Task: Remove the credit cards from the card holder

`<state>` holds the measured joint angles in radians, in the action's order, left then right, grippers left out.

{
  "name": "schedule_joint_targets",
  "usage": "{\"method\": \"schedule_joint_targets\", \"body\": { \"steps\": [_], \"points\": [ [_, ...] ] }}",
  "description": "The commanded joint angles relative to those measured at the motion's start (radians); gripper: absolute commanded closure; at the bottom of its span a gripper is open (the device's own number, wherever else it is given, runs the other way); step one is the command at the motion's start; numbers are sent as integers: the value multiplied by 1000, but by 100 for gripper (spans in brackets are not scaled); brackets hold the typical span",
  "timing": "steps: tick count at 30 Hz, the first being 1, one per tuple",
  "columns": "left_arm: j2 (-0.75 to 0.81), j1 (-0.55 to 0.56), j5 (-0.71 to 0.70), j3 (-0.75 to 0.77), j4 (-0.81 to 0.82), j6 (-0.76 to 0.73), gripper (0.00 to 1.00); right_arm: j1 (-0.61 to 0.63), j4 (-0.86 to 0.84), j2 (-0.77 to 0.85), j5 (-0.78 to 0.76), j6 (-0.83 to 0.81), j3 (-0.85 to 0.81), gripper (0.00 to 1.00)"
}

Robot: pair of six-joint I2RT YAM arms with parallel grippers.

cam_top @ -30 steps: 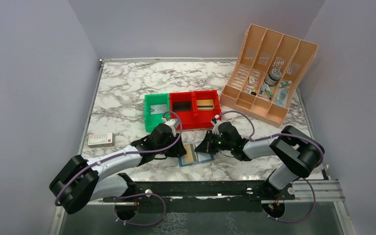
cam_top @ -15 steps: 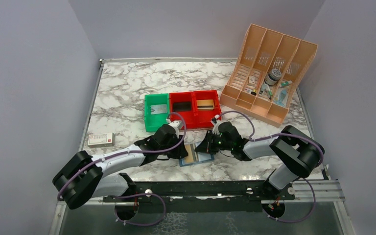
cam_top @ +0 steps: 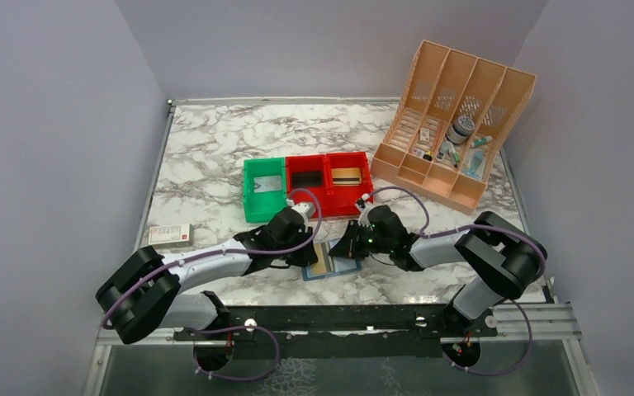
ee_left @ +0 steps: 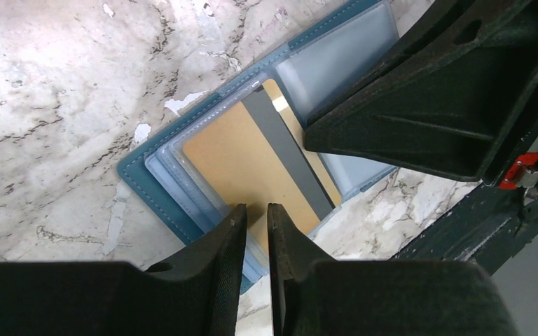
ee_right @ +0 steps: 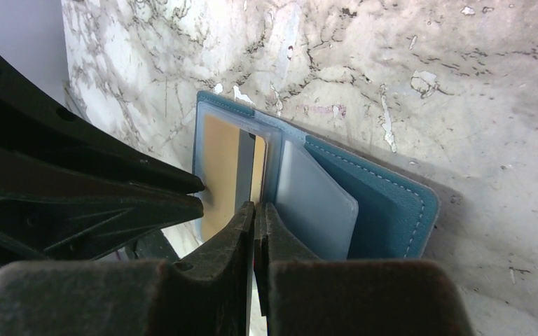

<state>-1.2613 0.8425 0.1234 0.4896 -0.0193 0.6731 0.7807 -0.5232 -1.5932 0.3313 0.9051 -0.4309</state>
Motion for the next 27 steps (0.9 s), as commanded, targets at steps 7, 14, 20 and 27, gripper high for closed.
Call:
{"method": "schedule_joint_targets", "body": {
  "steps": [7, 14, 20, 27],
  "points": [
    [-75, 6, -67, 41, -71, -35, 85, -15, 15, 9, 37, -50, -11, 89],
    [-77, 6, -73, 46, -84, -35, 87, -15, -11, -46, 94, -46, -25, 78],
    [-54, 6, -74, 39, -87, -33, 87, -15, -42, -87, 148, -52, -36, 82],
    [-45, 6, -74, 33, -90, -35, 87, -21, -45, -17, 80, -41, 10, 97]
  ]
}}
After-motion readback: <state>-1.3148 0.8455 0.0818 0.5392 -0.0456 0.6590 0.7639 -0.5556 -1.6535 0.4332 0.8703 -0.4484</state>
